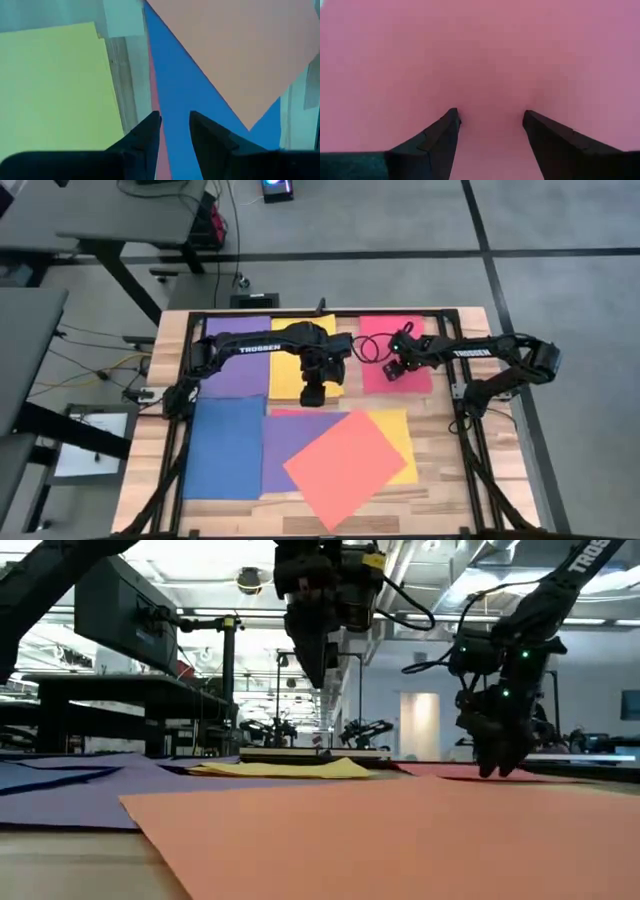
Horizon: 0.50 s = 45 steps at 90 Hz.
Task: Organize paper
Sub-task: Adjust the red paper on the table
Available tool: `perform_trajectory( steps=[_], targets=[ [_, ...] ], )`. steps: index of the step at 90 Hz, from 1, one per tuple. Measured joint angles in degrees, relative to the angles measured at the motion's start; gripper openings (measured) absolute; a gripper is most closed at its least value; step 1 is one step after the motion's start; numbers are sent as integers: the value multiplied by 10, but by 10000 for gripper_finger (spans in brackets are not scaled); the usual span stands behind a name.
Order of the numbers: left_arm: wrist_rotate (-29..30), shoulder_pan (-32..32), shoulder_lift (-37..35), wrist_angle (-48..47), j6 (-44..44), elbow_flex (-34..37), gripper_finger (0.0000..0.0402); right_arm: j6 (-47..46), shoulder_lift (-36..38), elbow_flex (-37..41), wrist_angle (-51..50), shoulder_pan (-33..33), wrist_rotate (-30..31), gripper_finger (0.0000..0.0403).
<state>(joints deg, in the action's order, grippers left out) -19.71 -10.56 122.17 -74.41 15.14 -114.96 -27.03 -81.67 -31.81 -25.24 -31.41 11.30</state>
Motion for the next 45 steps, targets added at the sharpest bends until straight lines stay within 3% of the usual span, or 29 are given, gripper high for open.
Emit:
perform_trajectory(
  steps=[25, 45],
  targets=[
    [0, 1, 0, 0, -3, 0, 91, -17, 1, -3, -33, 42, 10, 218],
    [0, 1, -6, 2, -39, 0, 91, -20, 50, -70, -116, 53, -6, 218]
  ],
)
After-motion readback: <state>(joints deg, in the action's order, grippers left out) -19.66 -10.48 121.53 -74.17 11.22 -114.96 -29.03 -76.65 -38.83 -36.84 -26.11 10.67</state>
